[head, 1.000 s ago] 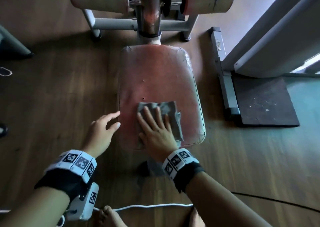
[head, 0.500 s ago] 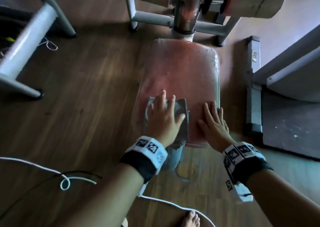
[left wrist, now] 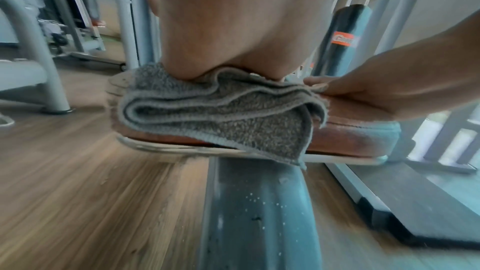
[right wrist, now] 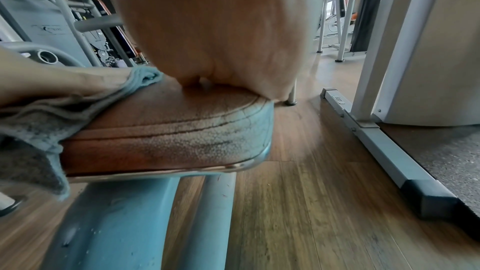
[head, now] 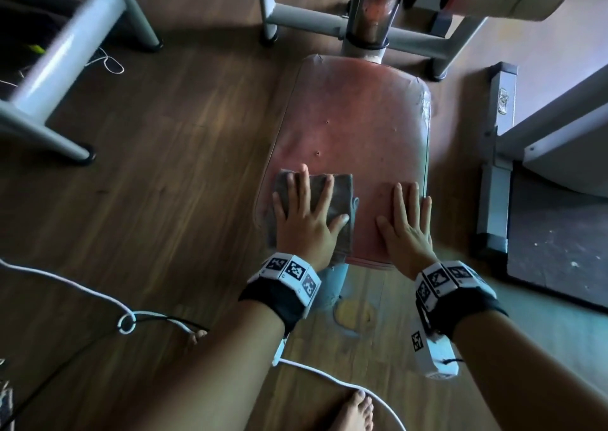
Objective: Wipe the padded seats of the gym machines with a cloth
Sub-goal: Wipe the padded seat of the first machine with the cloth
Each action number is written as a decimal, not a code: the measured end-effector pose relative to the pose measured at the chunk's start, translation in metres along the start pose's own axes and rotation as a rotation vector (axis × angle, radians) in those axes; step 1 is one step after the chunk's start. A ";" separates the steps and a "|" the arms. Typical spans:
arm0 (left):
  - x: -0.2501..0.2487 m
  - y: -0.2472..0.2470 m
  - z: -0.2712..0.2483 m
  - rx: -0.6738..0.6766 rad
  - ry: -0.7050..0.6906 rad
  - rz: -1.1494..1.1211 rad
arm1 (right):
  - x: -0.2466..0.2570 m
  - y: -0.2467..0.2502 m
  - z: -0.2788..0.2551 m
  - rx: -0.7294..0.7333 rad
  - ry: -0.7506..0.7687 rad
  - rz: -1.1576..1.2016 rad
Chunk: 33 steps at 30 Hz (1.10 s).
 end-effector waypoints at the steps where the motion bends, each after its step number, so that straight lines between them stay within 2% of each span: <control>1: 0.007 0.001 -0.002 0.004 0.059 -0.018 | -0.002 -0.002 0.002 0.009 0.007 -0.017; 5: 0.036 0.006 -0.020 -0.042 0.356 -0.178 | 0.001 0.001 0.000 0.010 -0.019 0.001; 8: 0.048 0.008 -0.036 -0.155 0.528 -0.442 | 0.006 0.005 -0.005 0.009 -0.023 0.042; 10: 0.050 0.009 -0.047 -0.219 0.573 -0.581 | 0.008 0.008 -0.008 0.007 -0.040 0.073; 13: 0.043 0.005 -0.062 -0.271 0.569 -0.596 | 0.011 0.010 -0.010 0.007 -0.054 0.093; 17: 0.041 -0.003 -0.077 -0.355 0.667 -0.598 | 0.012 0.010 -0.010 0.014 -0.052 0.089; 19: 0.037 -0.001 -0.079 -0.433 0.617 -0.666 | 0.010 0.009 -0.009 0.020 -0.058 0.100; 24: 0.018 -0.005 -0.091 -0.487 0.514 -0.810 | 0.006 0.004 -0.005 0.010 -0.009 0.034; 26: 0.017 -0.016 -0.089 -0.444 0.485 -0.914 | 0.004 0.003 -0.004 0.013 -0.002 0.022; 29: 0.028 -0.026 -0.087 -0.387 0.431 -0.967 | 0.008 0.002 -0.003 -0.024 0.121 -0.055; 33: 0.044 -0.021 -0.090 -0.318 0.297 -0.961 | 0.014 0.010 -0.008 -0.098 0.142 0.039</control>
Point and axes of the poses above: each hand's wrist, its own z-axis towards the middle knuckle, its own y-axis out of the back of the hand, x = y × z, the point moved 7 cm from there along z, towards the middle knuckle, and after that the axes turned 1 degree about x, right-handed, at the moved point
